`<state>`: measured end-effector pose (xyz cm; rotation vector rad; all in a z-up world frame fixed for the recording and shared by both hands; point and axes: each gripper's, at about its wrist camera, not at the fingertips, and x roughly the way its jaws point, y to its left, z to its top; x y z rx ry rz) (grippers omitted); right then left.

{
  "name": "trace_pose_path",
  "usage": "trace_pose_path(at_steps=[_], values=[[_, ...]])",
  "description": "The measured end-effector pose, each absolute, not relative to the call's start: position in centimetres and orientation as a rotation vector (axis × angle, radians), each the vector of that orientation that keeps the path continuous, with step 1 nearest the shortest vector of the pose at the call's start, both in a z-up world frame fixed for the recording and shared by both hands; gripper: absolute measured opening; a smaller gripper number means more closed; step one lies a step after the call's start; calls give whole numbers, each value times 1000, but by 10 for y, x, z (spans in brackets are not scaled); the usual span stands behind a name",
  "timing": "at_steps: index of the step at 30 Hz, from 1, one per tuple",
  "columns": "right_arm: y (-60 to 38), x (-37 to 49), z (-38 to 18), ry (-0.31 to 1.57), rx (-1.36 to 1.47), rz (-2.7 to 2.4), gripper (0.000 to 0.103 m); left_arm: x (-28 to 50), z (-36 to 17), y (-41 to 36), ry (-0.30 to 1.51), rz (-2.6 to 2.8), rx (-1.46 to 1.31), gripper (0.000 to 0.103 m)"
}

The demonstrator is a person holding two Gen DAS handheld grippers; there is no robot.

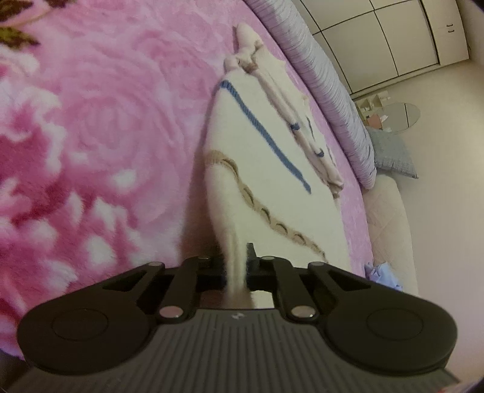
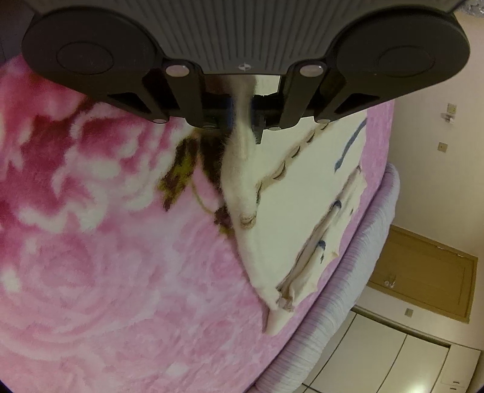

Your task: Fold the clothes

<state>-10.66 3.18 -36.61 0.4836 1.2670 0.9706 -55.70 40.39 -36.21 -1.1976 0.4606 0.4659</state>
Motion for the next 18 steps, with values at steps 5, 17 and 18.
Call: trace_pose_path(at_steps=[5,17,18], values=[[18,-117,-346,1228,519,978,9,-574,-337,398,404,458,-1131,6],[-34,-195,-303,1184,549,1027,9,-659,-292,341,343,468,-1071,6],[-40,-204,-300,1179,551,1030,9,-670,-289,333,337,465,-1069,6]])
